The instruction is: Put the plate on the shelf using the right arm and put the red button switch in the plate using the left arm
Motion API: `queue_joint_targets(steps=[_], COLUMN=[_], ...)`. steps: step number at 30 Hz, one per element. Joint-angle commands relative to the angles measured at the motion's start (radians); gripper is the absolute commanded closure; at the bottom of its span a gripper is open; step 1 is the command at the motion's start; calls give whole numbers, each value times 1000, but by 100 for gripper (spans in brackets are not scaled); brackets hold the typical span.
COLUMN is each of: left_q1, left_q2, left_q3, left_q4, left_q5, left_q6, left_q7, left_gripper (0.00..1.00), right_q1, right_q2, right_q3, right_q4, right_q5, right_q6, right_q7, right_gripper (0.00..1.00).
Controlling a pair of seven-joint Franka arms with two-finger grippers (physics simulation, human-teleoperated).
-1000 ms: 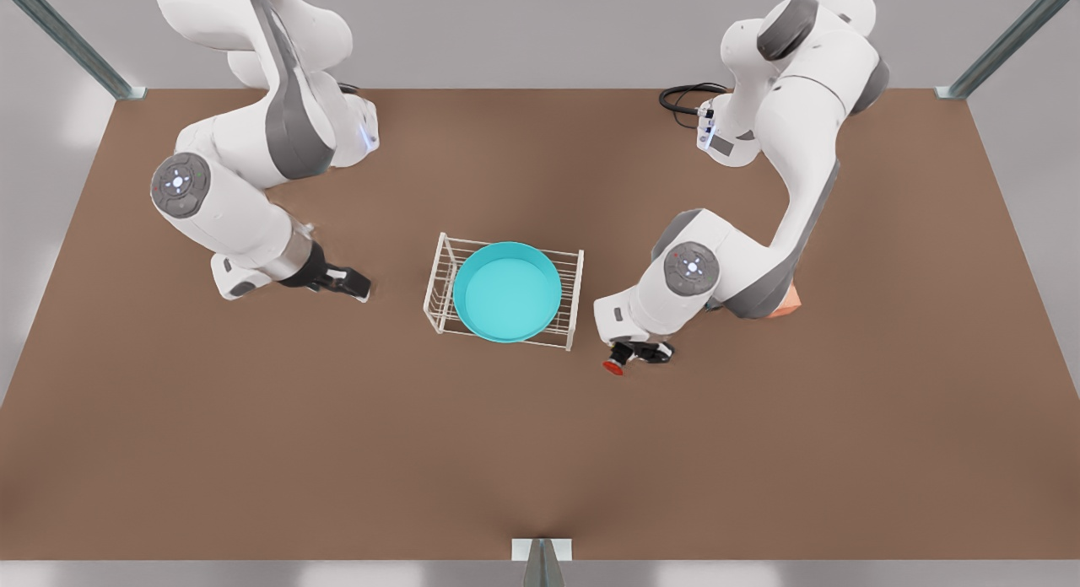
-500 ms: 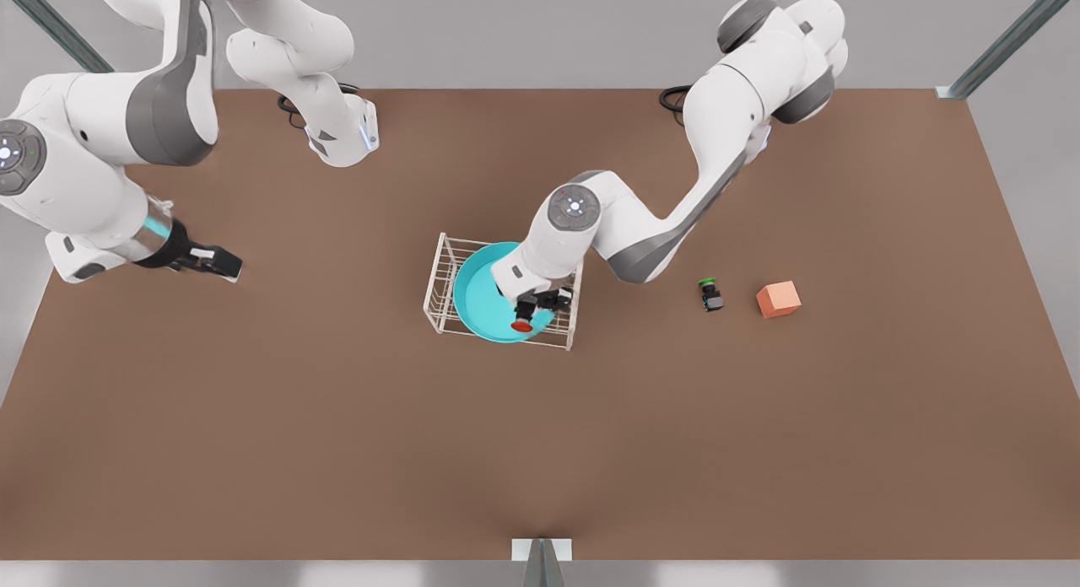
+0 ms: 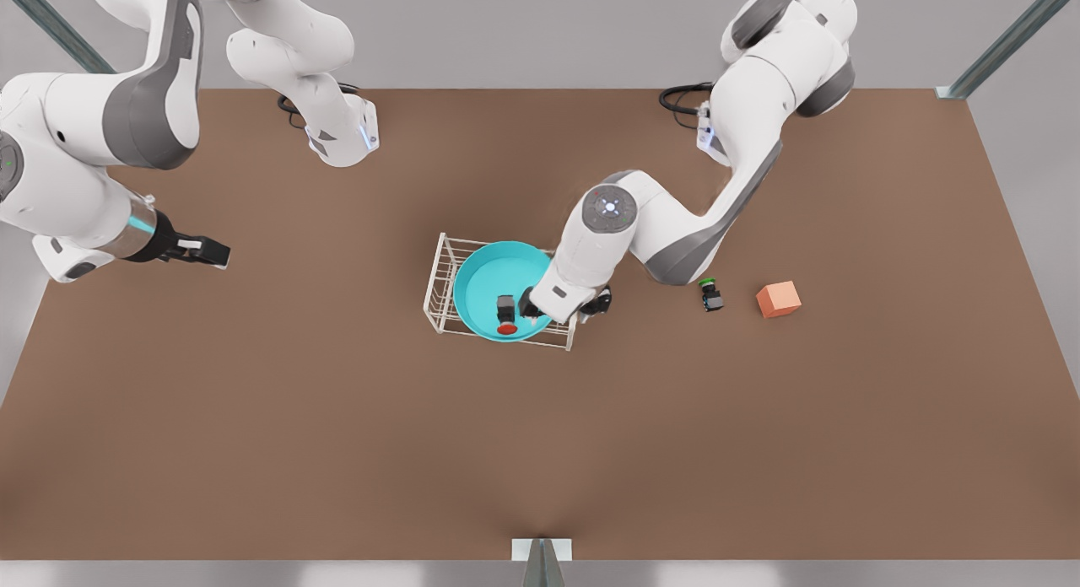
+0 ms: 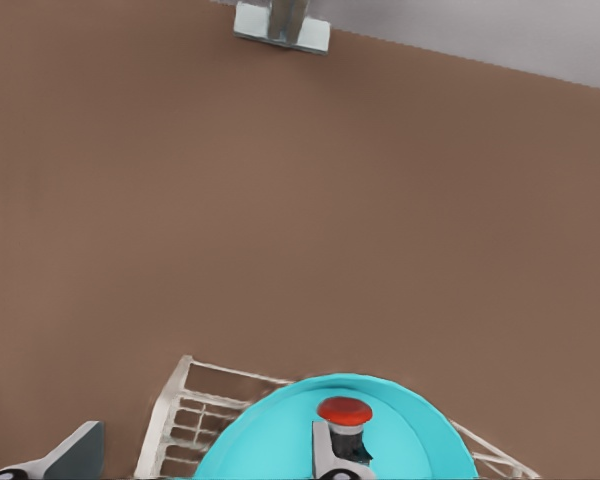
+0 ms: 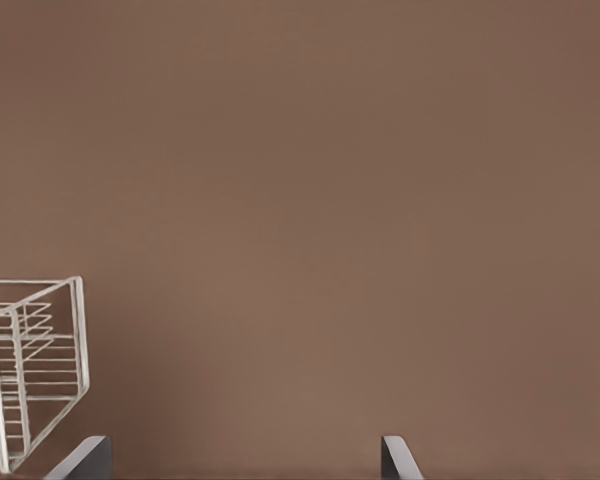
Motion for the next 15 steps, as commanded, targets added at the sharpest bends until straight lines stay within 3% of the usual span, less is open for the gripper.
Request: queue_joint_targets(steps=[1, 3, 6, 8, 15], left_q1=[166, 324, 388, 512, 552], left_q2=[-13, -36, -34, -184, -188], left_q3=[-11, -12, -12, -35, -40], left_q4=[-2, -9, -14, -305, -293], left_q5=[10, 9, 4, -16, -28], left_q6=[-237, -261, -281, -125, -128], left_q7=[252, 519, 607, 663, 731], left_gripper=[0, 0, 0, 0, 0], right_q1=[3, 3, 3, 5, 5], right_q2=[-1, -1, 4, 4, 5], right_q3=[-2, -2, 10, 15, 13], right_q4=[0, 0, 0, 0, 0], right_q5=[0, 0, 3, 28, 26], right_q6=[-5, -3, 3, 3, 4], right_q7=[-78, -78, -70, -67, -68], right_gripper=[0, 0, 0, 0, 0])
